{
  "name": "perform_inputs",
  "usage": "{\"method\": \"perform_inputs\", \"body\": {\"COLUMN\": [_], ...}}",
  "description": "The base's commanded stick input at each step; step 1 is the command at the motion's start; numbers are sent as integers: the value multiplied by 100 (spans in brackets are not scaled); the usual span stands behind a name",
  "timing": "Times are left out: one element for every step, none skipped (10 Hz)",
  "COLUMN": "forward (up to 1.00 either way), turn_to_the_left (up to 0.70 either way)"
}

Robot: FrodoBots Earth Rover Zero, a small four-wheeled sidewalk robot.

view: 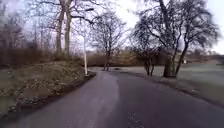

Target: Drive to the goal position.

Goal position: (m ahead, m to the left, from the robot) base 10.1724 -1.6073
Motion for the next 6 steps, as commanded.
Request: {"method": "perform_inputs", "body": {"forward": [100, 100, 100, 100, 100, 100], "turn_to_the_left": [0, 0, 0, 0, 0, 0]}}
